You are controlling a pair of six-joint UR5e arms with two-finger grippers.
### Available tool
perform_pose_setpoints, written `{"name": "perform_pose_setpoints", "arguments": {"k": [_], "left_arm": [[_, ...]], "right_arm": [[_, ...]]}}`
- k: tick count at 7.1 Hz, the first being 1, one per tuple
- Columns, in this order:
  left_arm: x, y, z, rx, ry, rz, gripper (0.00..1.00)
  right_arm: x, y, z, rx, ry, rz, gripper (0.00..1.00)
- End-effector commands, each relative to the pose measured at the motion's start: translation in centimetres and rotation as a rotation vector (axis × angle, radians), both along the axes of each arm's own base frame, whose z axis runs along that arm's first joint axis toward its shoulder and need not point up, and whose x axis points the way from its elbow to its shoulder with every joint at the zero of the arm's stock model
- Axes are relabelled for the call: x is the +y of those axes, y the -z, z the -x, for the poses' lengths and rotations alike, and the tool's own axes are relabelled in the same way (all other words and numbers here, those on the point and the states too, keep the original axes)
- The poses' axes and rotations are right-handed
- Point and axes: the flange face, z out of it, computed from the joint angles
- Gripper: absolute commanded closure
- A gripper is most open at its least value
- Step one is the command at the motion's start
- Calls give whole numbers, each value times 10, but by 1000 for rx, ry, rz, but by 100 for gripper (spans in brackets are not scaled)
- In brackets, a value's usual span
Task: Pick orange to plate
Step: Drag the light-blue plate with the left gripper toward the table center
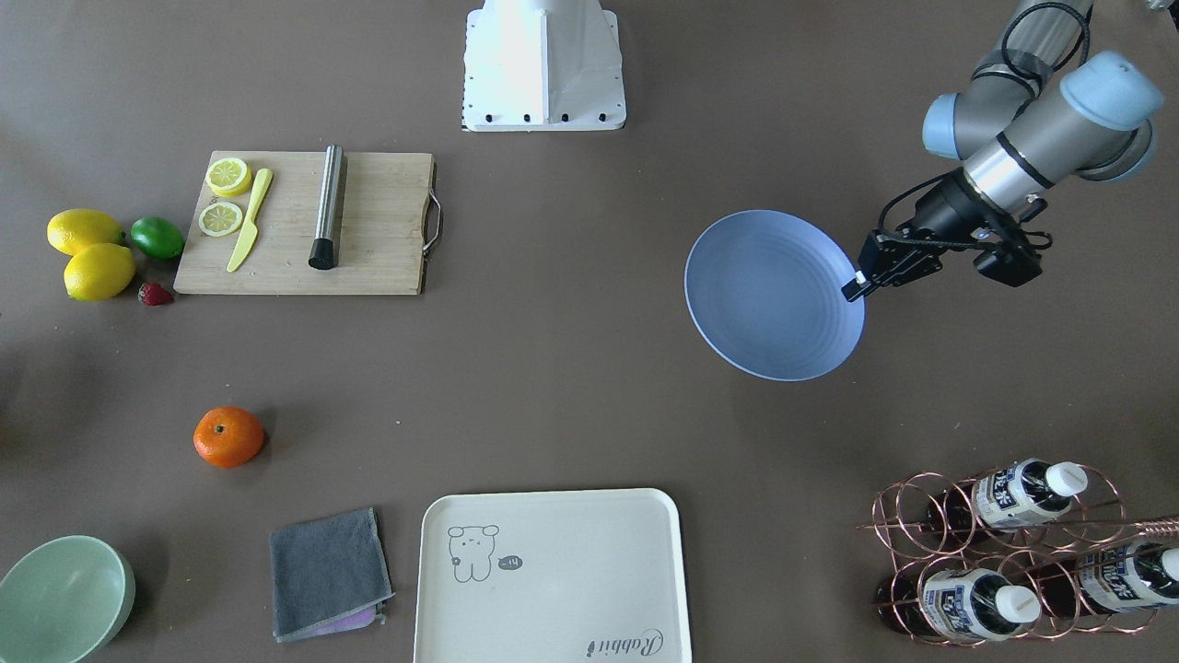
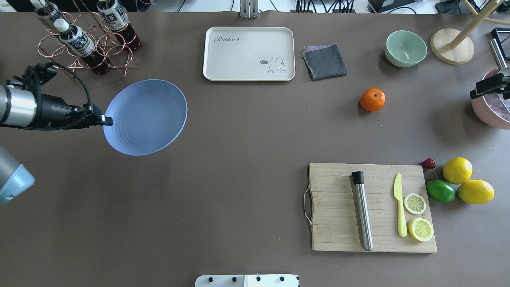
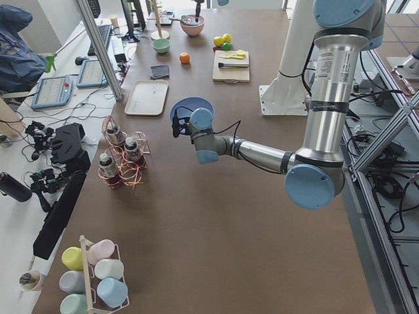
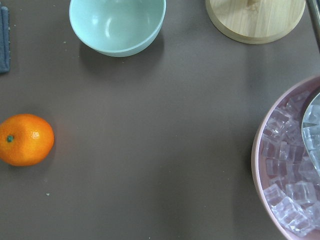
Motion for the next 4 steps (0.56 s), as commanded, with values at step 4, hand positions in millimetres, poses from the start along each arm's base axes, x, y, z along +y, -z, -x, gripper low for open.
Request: {"name": "perform_pose_setpoints", "arguments": {"k": [4], "left_arm": [[44,136,-202,-117,35,16,100]], "right_arm": [[0,-2,0,1,1,2,0]]}}
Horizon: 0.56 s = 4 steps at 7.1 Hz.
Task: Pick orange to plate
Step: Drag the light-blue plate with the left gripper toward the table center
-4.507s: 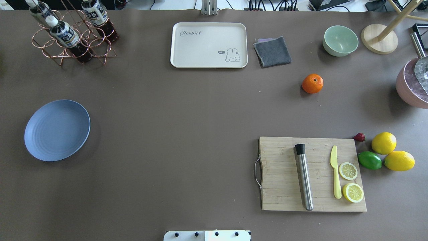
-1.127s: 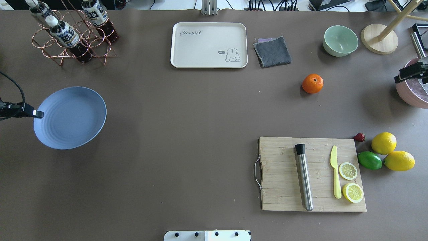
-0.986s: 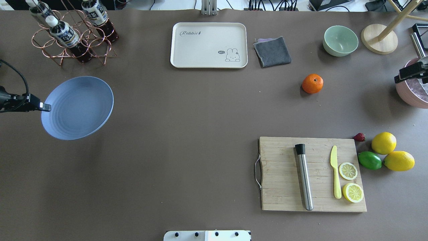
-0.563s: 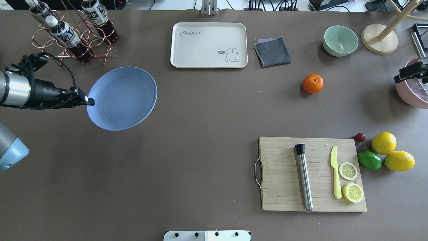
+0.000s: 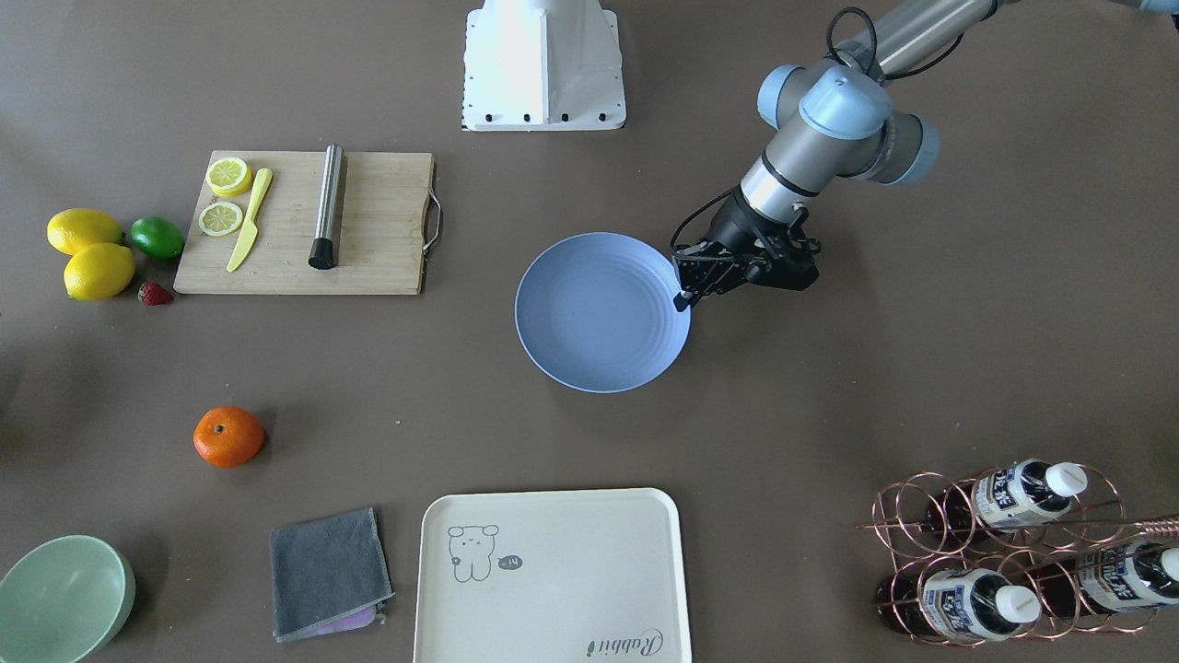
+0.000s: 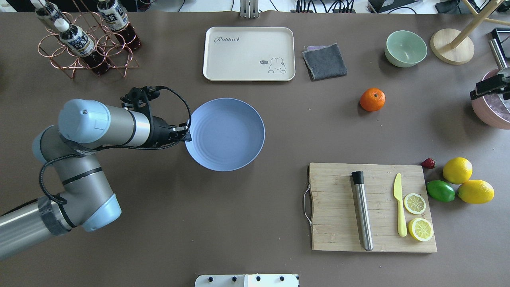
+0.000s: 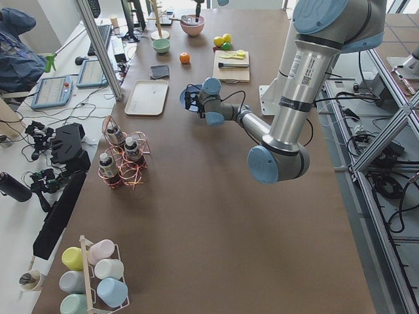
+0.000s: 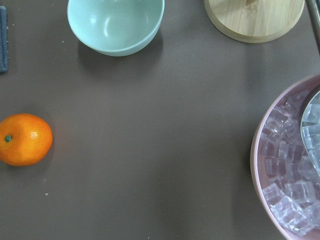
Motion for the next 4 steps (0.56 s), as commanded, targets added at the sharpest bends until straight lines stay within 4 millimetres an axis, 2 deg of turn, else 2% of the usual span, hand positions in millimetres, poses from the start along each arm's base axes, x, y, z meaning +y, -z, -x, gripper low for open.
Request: {"name": "perform_pose_setpoints", "arguments": {"k": [1,2,4], "left_arm": [[9,25,-52,-36,26,0,100],[3,23,-65,-51,31,3,100],[0,20,-66,-57,35,4,100]], "right_arm": [[0,0,0,-1,0,1,0],[0,-1,0,0,0,4,0],[-1,1,0,-2,0,0,0]]}}
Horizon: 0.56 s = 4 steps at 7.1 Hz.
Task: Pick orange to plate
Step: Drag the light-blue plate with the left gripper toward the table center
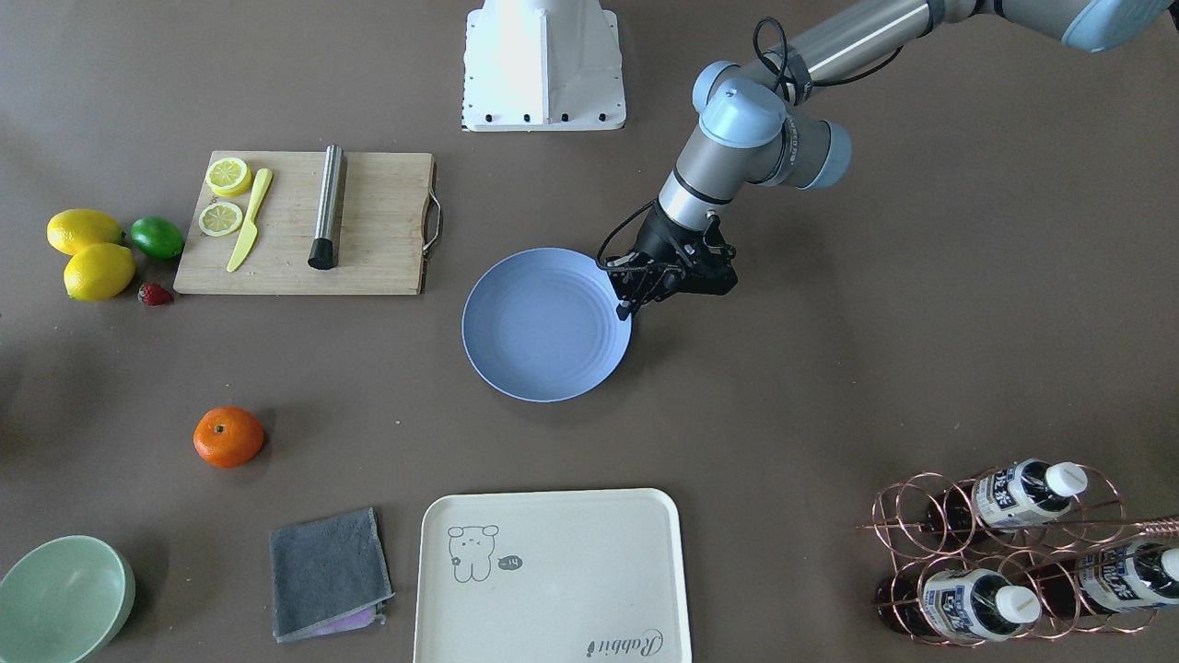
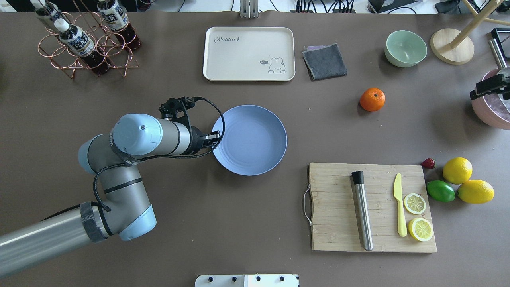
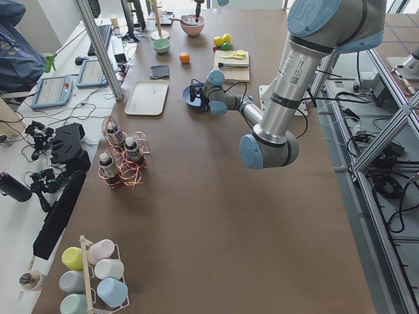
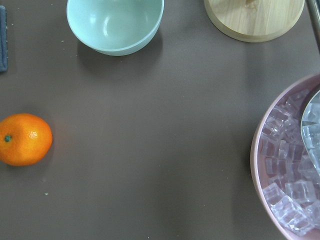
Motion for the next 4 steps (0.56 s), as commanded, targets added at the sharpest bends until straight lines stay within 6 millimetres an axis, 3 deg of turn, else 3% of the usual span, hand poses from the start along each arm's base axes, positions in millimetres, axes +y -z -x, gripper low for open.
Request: {"name": "perform_pose_setpoints", "arguments": {"k": [1,2,3,4], "left_arm": [[-2,-1,-1,-5,3,-8,3],[-8,8,12,11,18,-18,2],[-29,11,51,12,20,-16,2],[-51,1,108,-13,-31,-33,2]], "right_arm": [[-1,2,1,-1,2,-3,0],[-6,9,4,-8,4,-14,0],[-17,25,17,-18,1,-10,0],[-28,41,50,-26,4,4,0]]}}
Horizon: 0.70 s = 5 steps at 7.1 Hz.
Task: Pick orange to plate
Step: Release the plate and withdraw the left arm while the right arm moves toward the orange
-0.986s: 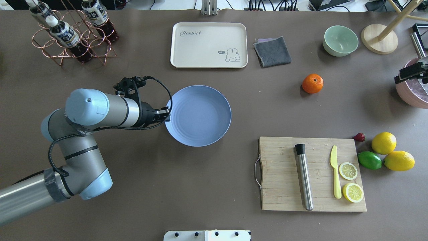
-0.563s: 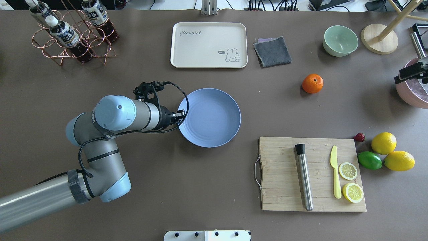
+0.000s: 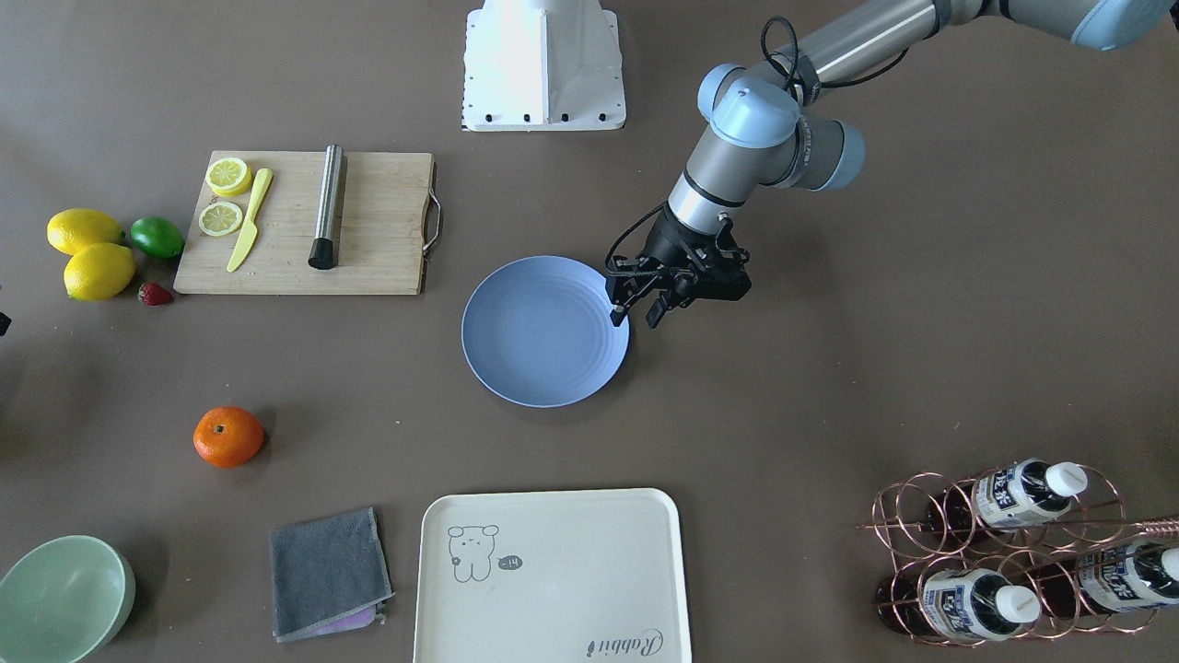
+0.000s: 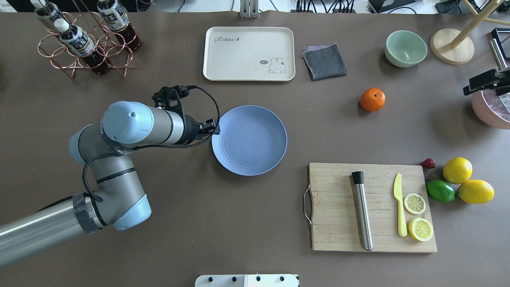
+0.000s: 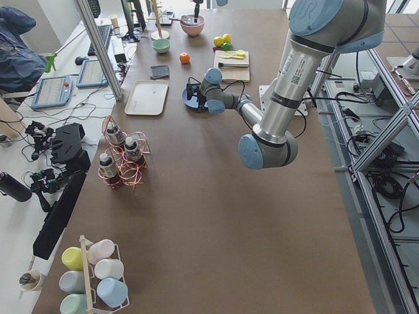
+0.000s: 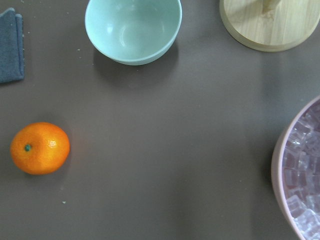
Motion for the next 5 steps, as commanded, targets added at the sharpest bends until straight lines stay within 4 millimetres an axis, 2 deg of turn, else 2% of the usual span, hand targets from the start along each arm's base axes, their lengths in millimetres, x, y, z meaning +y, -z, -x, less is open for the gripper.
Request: {"name": "perform_pose_setpoints", "arguments": {"k": [1,3,4,5], "left_arm": [[-39,-32,119,-58,-59,-30,2],[-59,-92,227,-118,-124,-103,2],[-65,-131,291,-159,-150,-151,2],[-62,-177,348,-214,-184,-199,2]], "right_arm": [[-31,34,62,7,-1,13,0],[-67,77,116,41,13,59,0],[-81,85,138,44,34,62,0],[-85,94,158,46,51,44,0]]}}
